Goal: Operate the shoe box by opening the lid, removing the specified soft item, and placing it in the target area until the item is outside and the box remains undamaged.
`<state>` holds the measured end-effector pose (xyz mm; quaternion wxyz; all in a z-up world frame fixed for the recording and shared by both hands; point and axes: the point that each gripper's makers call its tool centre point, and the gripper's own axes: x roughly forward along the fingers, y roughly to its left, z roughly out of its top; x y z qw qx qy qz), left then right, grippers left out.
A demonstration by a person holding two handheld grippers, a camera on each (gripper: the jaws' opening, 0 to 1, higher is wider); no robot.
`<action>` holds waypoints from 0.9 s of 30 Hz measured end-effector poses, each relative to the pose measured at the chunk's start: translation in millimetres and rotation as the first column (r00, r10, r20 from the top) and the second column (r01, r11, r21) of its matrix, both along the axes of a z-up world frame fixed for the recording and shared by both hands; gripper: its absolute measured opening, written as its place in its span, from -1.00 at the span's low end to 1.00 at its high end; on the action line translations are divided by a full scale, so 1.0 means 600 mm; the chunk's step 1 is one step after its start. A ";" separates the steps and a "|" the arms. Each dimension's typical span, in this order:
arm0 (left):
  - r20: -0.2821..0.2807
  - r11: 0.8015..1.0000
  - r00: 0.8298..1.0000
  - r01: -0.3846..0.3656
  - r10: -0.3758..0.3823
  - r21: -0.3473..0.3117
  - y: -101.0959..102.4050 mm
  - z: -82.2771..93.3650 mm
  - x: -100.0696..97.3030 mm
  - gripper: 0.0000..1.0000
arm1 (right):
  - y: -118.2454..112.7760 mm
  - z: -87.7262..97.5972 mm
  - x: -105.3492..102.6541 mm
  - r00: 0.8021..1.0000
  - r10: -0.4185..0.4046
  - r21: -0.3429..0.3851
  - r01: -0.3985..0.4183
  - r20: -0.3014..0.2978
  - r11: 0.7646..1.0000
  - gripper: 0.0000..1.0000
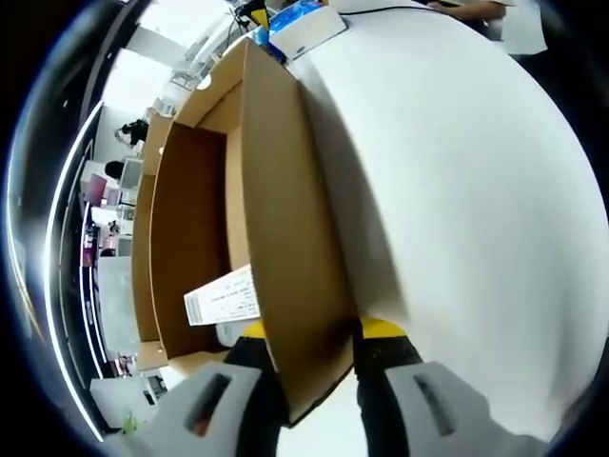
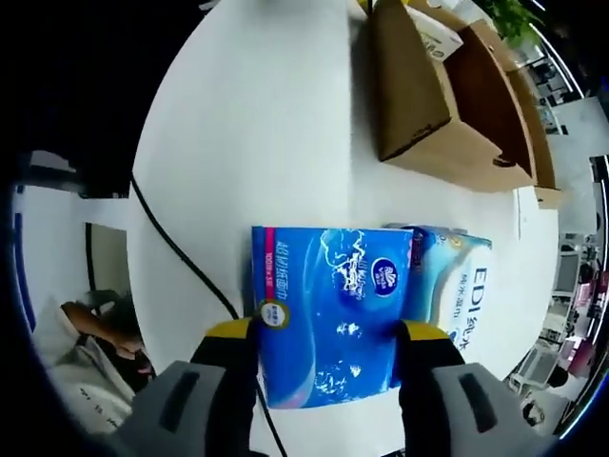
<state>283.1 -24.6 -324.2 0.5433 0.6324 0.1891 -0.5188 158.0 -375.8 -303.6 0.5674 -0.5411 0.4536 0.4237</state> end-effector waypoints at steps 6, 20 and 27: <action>0.001 1.000 1.000 -0.001 0.001 0.001 -0.001 -0.001 0.000 -0.49 | 0.020 0.042 0.003 0.998 -0.039 0.069 0.035 0.052 0.997 0.16; 0.003 1.000 1.000 0.006 -0.006 0.003 -0.002 -0.001 -0.002 -0.49 | 0.128 0.099 0.112 0.963 0.001 0.189 -0.054 0.270 0.980 0.18; 0.002 1.000 1.000 0.007 -0.007 0.003 -0.002 0.000 -0.003 -0.49 | 0.262 0.117 0.202 0.939 0.052 0.313 -0.165 0.339 0.935 0.19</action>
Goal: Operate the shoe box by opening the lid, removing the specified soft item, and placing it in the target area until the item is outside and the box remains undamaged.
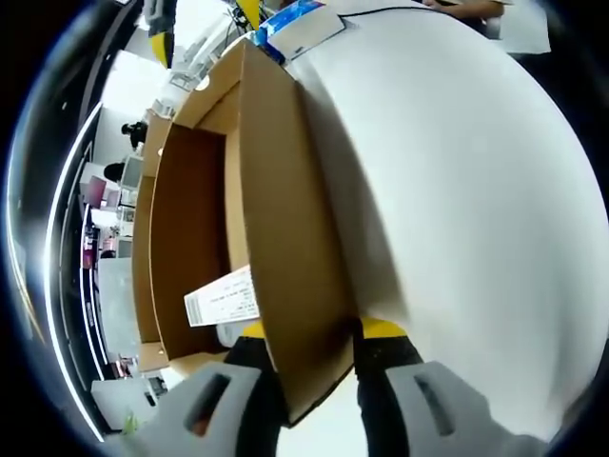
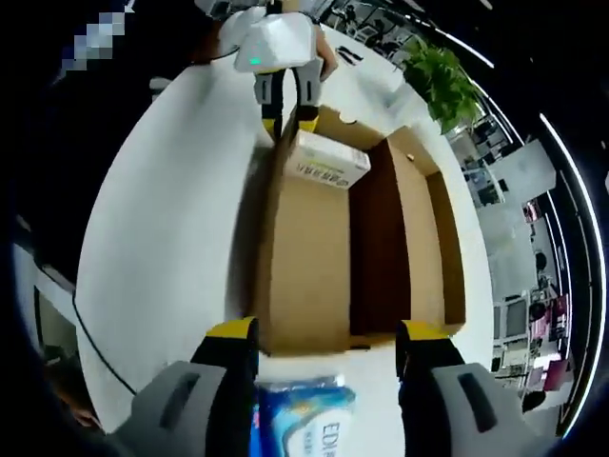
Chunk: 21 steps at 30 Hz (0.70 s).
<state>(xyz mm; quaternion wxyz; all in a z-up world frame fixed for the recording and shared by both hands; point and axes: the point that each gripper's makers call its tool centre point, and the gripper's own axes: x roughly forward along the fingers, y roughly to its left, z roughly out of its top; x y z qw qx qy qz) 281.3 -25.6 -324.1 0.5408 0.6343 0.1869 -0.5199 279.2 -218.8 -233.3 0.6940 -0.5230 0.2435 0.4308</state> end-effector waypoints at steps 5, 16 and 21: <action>-0.004 1.000 1.000 -0.005 0.005 -0.004 0.000 0.000 0.001 -0.49 | 0.047 -0.016 0.018 0.998 0.039 -0.034 -0.040 -0.040 0.999 0.41; -0.001 1.000 1.000 -0.002 0.002 -0.004 0.002 0.000 0.002 -0.49 | 0.105 0.000 0.001 0.974 0.183 0.122 -0.167 -0.136 0.978 0.19; -0.004 1.000 1.000 -0.003 0.003 -0.003 0.003 0.001 0.001 -0.49 | 0.145 0.006 0.044 0.968 0.229 0.169 -0.210 -0.106 0.963 0.23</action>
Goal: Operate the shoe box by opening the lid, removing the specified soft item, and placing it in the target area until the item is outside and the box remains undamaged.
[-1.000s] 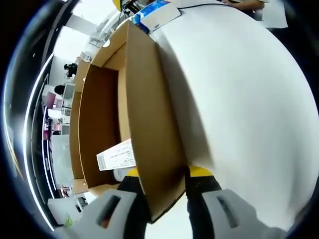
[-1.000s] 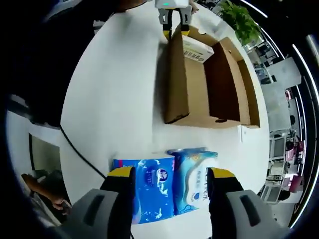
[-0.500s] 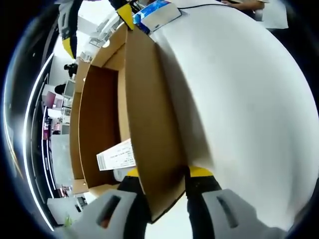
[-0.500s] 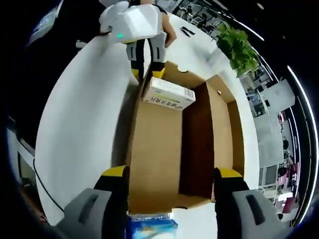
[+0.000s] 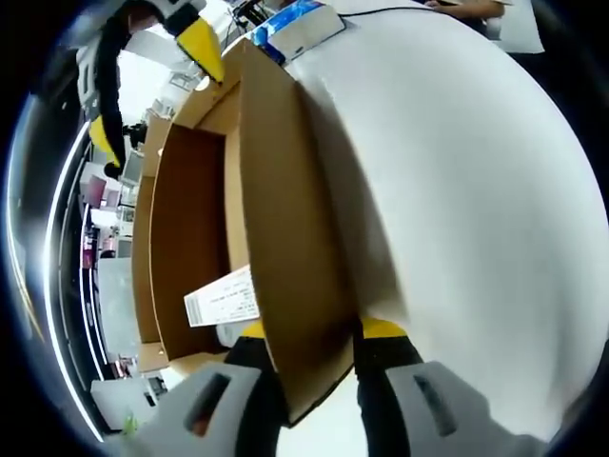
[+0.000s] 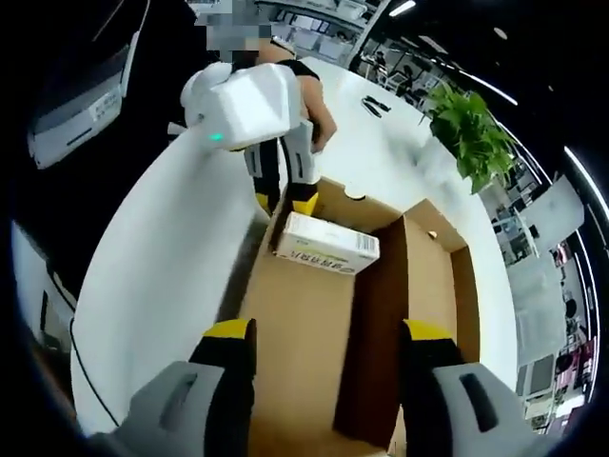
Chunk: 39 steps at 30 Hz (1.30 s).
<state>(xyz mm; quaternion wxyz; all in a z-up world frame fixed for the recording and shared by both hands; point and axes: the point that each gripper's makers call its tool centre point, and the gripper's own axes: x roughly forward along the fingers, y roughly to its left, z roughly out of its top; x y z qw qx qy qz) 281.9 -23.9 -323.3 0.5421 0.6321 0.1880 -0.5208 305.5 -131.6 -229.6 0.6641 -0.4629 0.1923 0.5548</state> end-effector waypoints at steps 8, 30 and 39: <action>0.000 1.000 1.000 -0.003 0.003 0.004 -0.001 0.000 -0.003 -0.49 | 0.064 -0.015 0.026 0.990 0.133 -0.006 -0.132 0.039 0.991 0.26; 0.007 1.000 1.000 0.005 -0.005 0.006 -0.002 -0.002 -0.005 -0.49 | 0.079 -0.067 0.033 0.975 0.220 -0.181 -0.209 0.043 0.961 0.29; 0.006 1.000 1.000 0.013 -0.013 0.006 -0.001 -0.002 -0.004 -0.49 | 0.115 -0.070 0.057 0.947 0.299 -0.253 -0.262 0.118 0.931 0.40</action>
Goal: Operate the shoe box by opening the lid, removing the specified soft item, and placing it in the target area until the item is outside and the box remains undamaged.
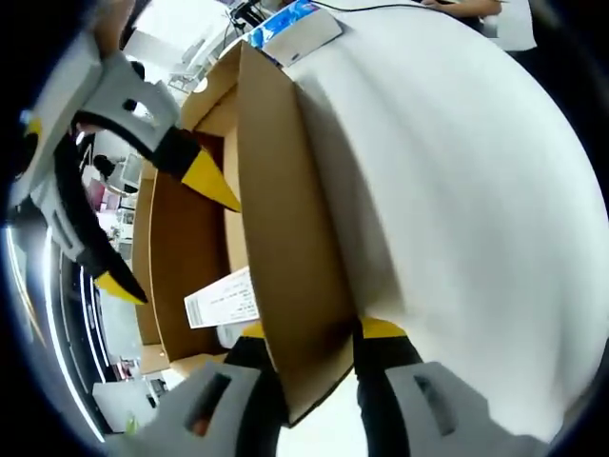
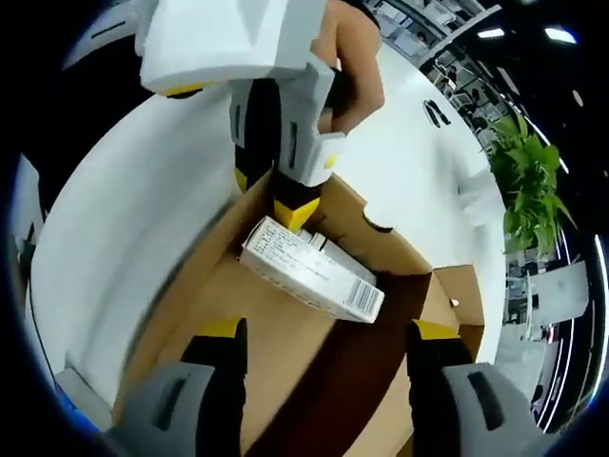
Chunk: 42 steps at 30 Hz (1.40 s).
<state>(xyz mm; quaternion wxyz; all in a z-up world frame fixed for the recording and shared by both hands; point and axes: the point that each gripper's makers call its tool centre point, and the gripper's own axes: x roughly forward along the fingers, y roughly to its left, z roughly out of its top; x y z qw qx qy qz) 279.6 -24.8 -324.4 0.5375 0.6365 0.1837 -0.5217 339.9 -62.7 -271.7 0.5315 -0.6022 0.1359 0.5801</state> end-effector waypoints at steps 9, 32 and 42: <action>-0.001 1.000 1.000 0.002 -0.002 0.000 -0.001 0.000 -0.016 -0.49 | 0.014 -0.016 0.023 0.996 0.046 -0.128 -0.036 0.078 0.991 0.38; -0.002 1.000 1.000 0.008 -0.008 0.001 0.001 -0.002 -0.008 -0.49 | 0.036 -0.046 0.035 0.985 0.155 -0.305 -0.126 0.072 0.944 0.29; 0.000 1.000 1.000 0.007 -0.007 0.002 0.002 -0.004 -0.004 -0.49 | 0.045 -0.074 0.027 0.988 0.151 -0.332 -0.136 0.020 0.933 0.10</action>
